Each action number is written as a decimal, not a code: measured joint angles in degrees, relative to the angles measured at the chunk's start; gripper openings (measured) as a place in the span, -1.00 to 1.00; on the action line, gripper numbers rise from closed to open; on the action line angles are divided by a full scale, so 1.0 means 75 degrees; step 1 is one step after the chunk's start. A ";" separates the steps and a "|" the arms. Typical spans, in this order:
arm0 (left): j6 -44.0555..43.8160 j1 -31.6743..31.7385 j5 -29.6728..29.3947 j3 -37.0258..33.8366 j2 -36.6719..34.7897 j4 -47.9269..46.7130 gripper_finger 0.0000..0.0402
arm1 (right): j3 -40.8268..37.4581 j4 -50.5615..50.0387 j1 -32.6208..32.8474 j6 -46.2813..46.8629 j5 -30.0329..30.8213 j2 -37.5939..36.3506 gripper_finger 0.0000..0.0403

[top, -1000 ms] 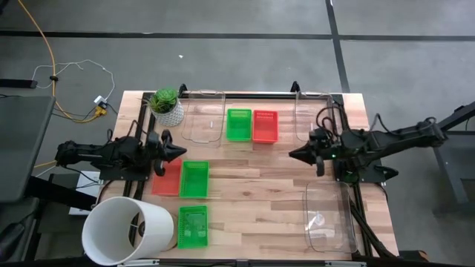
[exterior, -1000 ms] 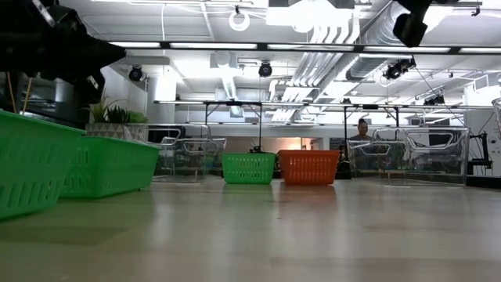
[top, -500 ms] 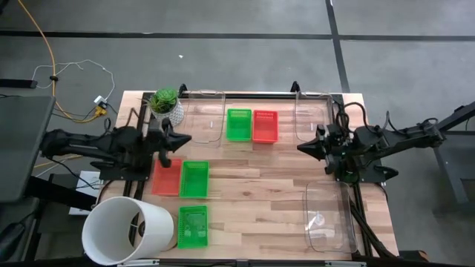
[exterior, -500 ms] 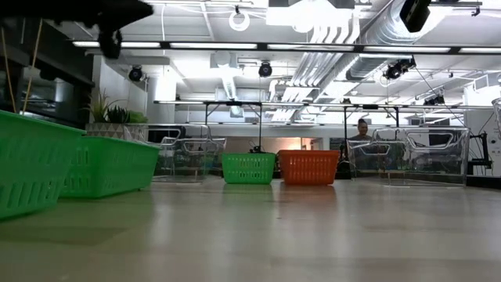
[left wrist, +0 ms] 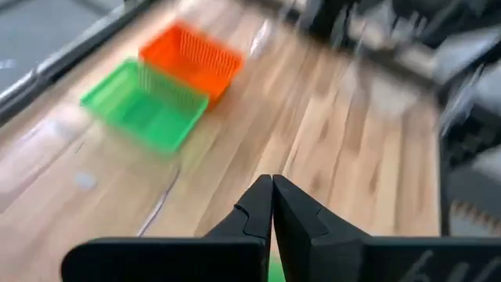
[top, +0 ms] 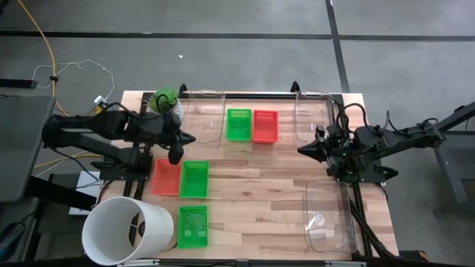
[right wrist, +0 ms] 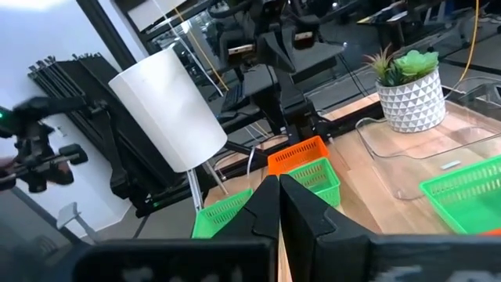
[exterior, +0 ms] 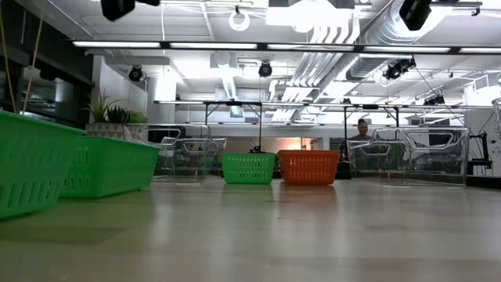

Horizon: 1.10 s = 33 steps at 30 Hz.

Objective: Stack baskets by color
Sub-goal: Stack the bottom orange bin on the top orange bins

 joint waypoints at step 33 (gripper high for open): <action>-0.8194 -0.1305 0.1041 -0.1930 0.0984 -0.4183 0.06 | 0.0003 -0.0820 0.0000 -0.0323 -0.0026 0.0003 -1.00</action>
